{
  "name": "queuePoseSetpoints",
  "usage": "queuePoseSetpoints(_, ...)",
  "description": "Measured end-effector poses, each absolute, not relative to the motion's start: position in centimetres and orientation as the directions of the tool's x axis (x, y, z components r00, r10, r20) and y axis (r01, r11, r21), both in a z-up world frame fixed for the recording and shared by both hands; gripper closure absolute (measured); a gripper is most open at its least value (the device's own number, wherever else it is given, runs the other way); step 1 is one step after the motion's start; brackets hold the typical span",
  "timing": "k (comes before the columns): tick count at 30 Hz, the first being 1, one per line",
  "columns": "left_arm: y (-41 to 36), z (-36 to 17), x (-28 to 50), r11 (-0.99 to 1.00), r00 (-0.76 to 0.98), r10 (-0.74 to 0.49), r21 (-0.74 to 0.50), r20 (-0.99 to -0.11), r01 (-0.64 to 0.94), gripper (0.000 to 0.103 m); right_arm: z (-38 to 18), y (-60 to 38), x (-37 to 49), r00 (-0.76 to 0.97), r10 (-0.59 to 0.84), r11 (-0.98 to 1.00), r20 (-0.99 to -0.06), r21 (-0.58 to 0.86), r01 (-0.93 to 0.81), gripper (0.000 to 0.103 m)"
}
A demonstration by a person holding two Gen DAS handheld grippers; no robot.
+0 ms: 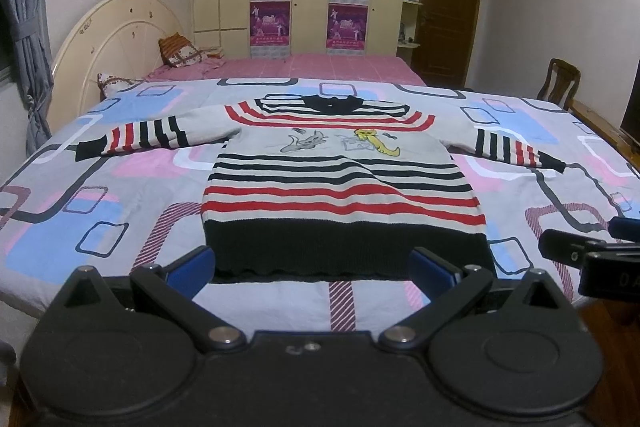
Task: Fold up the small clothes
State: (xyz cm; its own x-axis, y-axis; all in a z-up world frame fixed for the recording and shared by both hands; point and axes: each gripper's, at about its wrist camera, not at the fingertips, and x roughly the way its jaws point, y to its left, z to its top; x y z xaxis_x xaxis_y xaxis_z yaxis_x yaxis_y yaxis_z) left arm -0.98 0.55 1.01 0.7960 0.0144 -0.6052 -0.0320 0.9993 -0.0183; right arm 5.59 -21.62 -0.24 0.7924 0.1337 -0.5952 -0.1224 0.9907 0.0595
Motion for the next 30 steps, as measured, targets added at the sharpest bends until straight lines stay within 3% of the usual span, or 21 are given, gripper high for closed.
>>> queuePoseSetpoints(30, 0.56, 1.15, -1.24, 0.999, 0.798, 0.017, -0.021, -0.602, -0.036, 0.000, 0.30, -21.33, 5.27, 0.798, 0.134, 0.990, -0.588, 0.053, -0.127, 0.000)
